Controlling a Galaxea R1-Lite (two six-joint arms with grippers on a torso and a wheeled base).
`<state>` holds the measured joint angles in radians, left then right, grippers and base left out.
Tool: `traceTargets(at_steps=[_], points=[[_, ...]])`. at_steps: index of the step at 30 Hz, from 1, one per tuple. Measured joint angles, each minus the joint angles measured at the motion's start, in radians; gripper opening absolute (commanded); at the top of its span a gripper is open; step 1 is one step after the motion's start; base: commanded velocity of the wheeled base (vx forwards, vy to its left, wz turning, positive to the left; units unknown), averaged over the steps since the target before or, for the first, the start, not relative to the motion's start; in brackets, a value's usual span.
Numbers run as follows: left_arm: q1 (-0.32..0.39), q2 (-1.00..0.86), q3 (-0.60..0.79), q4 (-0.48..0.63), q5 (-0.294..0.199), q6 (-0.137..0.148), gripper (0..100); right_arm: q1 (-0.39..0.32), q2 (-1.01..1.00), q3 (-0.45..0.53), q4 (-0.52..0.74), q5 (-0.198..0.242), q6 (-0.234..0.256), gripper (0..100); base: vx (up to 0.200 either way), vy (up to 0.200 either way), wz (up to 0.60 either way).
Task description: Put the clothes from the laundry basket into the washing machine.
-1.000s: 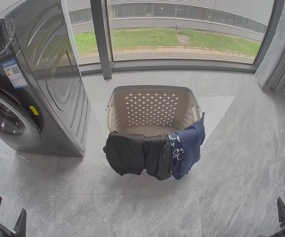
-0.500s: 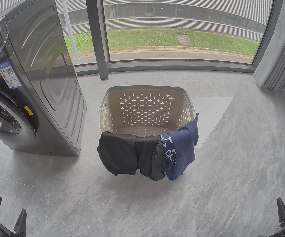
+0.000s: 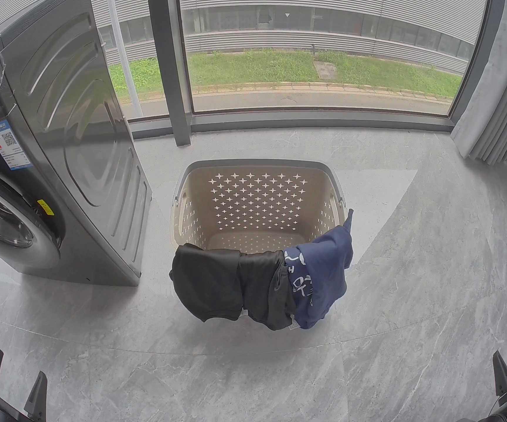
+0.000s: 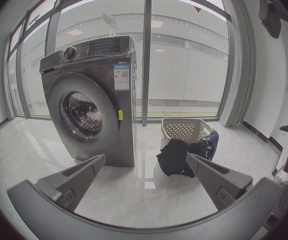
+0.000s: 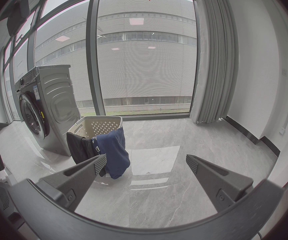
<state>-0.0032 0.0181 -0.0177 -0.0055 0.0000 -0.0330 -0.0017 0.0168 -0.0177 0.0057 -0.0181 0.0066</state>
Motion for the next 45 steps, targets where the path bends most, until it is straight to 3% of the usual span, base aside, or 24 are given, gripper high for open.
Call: traceTargets(at_steps=[12, 45], points=[[0.000, 0.000, 0.000, 0.000, 0.004, -0.002, 100, 0.000, 0.000, 0.000, 0.000, 0.000, 0.000, 100, 0.200, 0.000, 0.00], [0.000, 0.000, 0.000, 0.000, 0.004, -0.002, 100, 0.000, 0.000, 0.000, 0.000, 0.000, 0.000, 100, 0.000, -0.036, 0.00]])
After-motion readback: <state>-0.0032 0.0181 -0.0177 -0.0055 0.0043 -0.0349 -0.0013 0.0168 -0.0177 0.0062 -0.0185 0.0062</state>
